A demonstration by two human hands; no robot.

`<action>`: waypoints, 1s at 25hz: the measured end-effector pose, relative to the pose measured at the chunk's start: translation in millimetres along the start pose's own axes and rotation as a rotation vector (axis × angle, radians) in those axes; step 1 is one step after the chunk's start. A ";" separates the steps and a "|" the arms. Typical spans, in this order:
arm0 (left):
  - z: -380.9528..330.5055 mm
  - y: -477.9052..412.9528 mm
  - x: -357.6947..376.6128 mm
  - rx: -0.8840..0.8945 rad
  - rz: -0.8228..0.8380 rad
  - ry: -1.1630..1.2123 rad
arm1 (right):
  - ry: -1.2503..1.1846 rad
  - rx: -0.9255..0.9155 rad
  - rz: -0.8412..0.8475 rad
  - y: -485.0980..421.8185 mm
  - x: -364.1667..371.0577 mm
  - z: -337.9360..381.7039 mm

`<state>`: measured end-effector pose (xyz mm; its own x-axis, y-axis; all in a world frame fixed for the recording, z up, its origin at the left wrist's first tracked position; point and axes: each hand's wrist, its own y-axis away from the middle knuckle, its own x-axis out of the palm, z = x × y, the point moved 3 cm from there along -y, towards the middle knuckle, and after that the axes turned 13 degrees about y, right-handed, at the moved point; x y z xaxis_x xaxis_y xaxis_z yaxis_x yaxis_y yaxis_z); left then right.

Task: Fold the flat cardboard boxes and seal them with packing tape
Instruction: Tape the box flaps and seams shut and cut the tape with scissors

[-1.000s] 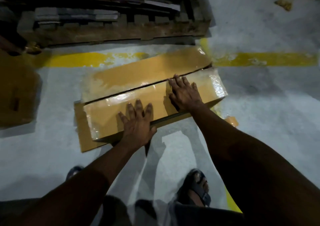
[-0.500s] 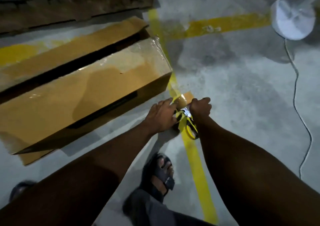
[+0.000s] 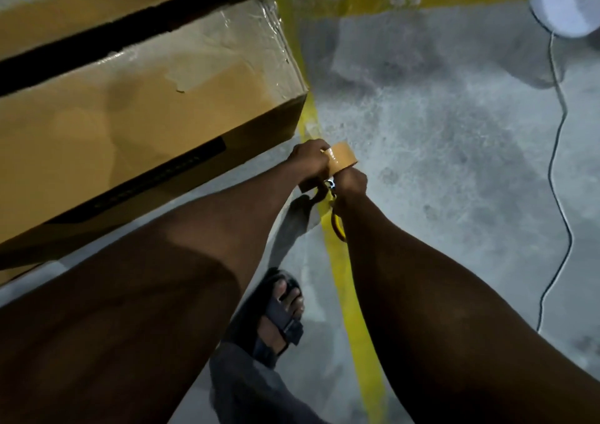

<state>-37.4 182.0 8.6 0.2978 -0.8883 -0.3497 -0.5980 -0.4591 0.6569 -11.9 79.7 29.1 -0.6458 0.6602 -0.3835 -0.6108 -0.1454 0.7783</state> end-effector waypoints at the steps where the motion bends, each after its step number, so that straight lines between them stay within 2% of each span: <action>1: -2.4 0.9 1.6 -0.032 0.003 0.033 | 0.028 0.037 -0.062 -13.2 -2.3 -9.5; 4: -0.5 5.8 5.2 -0.099 0.044 0.063 | 0.293 0.057 -0.146 -41.5 -13.7 -40.0; 8: 33.8 10.7 7.7 -0.174 0.069 0.204 | 0.991 -0.109 -0.151 -47.6 -14.5 -54.1; 10: 53.7 14.2 9.7 -0.219 0.041 0.263 | 1.195 -0.156 -0.126 -48.4 -5.6 -51.6; 12: 70.2 14.9 11.4 -0.218 0.027 0.315 | 1.328 -0.202 -0.172 -46.5 1.4 -50.0; 14: 81.4 14.8 14.8 -0.175 0.081 0.381 | 1.412 -0.237 -0.243 -47.0 2.9 -52.4; 16: 85.8 18.7 17.0 -0.116 0.142 0.425 | 1.450 -0.196 -0.252 -45.3 -2.5 -52.0; 20: 71.3 35.6 15.9 -0.039 0.202 0.462 | 1.316 -0.049 -0.165 -48.4 -25.2 -47.3; 22: 49.2 48.4 9.1 0.024 0.214 0.476 | 1.249 -0.109 -0.144 -39.6 -38.3 -24.0; 25: 2.7 79.7 -20.5 0.135 0.178 0.534 | 1.241 -0.265 -0.214 -3.4 -55.1 30.9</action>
<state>-93.1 163.6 66.3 0.4970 -0.8516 0.1669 -0.7524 -0.3271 0.5718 39.9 66.6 63.0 -0.4284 -0.4147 -0.8028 -0.7342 -0.3581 0.5768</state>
